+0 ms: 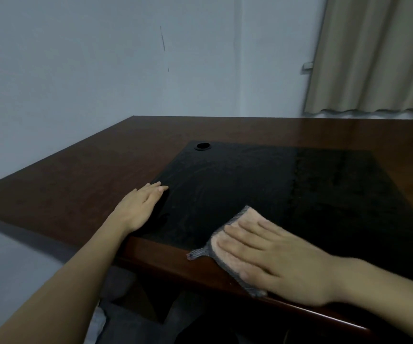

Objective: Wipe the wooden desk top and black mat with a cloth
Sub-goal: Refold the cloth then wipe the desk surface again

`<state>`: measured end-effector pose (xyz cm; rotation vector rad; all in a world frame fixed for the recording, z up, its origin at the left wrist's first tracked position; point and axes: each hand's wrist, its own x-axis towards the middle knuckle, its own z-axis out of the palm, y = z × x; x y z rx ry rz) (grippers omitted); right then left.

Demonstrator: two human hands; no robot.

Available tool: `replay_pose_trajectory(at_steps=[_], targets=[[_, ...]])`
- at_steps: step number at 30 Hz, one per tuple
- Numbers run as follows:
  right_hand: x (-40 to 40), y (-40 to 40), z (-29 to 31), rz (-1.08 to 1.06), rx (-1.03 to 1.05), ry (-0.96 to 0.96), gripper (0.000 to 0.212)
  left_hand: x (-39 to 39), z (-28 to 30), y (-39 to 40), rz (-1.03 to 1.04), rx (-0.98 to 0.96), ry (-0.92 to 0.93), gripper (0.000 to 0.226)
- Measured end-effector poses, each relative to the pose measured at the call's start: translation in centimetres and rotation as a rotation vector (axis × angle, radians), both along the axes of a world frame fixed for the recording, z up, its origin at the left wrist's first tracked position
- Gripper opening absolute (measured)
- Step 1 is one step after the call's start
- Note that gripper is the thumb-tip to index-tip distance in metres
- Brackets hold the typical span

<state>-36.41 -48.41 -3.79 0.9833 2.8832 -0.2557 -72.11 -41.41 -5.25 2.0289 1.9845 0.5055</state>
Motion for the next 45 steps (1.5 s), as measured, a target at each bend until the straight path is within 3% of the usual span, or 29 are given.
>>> replay_pose_trajectory(at_steps=[6,10,12,16,17,20,23,27,29,32,36,38,41,45], targets=[[4.5,8.9,-1.1,-0.262,0.044,-0.033,0.082,0.2,-0.1,-0.1,0.002,-0.007,0.036,0.054],[2.5,11.2,-1.2,-0.46,0.04,-0.074,0.06,0.3,0.0,-0.2,0.013,-0.006,0.04,0.051],[1.1,9.7,-0.8,-0.487,0.011,-0.06,0.061,0.6,0.1,-0.4,0.006,-0.012,0.04,0.051],[-0.5,3.6,-0.3,-0.255,0.064,-0.073,0.106,0.3,0.2,-0.5,0.018,-0.002,0.049,0.051],[-0.1,1.7,-0.3,-0.202,0.07,-0.053,0.102,0.3,0.2,-0.5,0.018,0.002,0.052,0.05],[2.6,-2.4,-0.1,-0.081,-0.008,0.016,0.066,0.3,0.2,-0.7,0.017,0.021,0.054,0.05],[5.2,-0.6,0.3,-0.08,-0.056,-0.004,0.061,0.5,0.4,-1.2,0.014,0.059,0.048,0.049],[8.0,9.4,-0.2,-0.318,0.007,-0.082,0.099,1.5,0.9,-1.7,0.033,0.092,0.039,0.046],[8.7,13.2,-0.2,-0.525,0.01,-0.101,0.097,2.3,1.0,-2.0,0.034,0.106,0.011,0.041],[6.7,13.9,-0.1,-0.646,-0.013,-0.103,0.067,4.0,1.1,-2.0,-0.014,0.134,-0.021,0.037],[4.0,9.6,0.2,-0.481,-0.022,-0.124,0.063,8.6,1.7,-0.7,-0.101,0.155,-0.092,0.039],[4.5,6.3,0.0,-0.335,0.024,-0.126,0.07,11.4,2.0,0.3,-0.169,0.145,-0.104,0.04],[7.5,1.6,-0.4,-0.177,-0.01,-0.035,0.06,15.0,2.2,1.6,-0.282,0.139,-0.103,0.041],[12.2,2.0,0.3,-0.228,-0.08,-0.052,0.068,18.0,1.7,2.4,-0.357,0.104,-0.058,0.046]])
